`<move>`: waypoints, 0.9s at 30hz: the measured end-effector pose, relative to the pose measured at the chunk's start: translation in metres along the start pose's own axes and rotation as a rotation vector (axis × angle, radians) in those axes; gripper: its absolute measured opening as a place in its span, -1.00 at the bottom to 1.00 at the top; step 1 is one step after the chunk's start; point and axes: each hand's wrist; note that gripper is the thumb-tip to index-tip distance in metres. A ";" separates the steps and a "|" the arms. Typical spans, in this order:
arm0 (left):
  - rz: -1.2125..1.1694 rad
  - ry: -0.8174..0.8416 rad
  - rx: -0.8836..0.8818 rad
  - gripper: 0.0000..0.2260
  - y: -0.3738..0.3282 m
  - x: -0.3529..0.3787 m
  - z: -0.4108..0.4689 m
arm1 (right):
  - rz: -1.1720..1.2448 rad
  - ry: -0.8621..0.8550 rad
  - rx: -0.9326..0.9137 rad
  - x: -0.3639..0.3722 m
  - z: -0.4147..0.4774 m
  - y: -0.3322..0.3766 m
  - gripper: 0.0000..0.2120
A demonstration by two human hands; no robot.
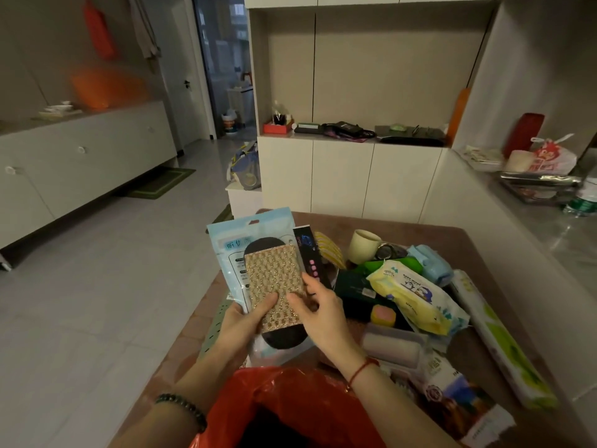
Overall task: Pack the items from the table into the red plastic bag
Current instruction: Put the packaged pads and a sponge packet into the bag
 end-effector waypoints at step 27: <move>0.035 -0.134 -0.054 -0.28 -0.016 -0.017 0.003 | -0.094 -0.596 -0.141 -0.065 -0.009 -0.009 -0.65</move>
Point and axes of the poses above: each hand's wrist, its own z-axis towards the middle knuckle, its own x-axis out of the palm, y = z × x, and after that the axes turned 15 degrees about x, right-handed
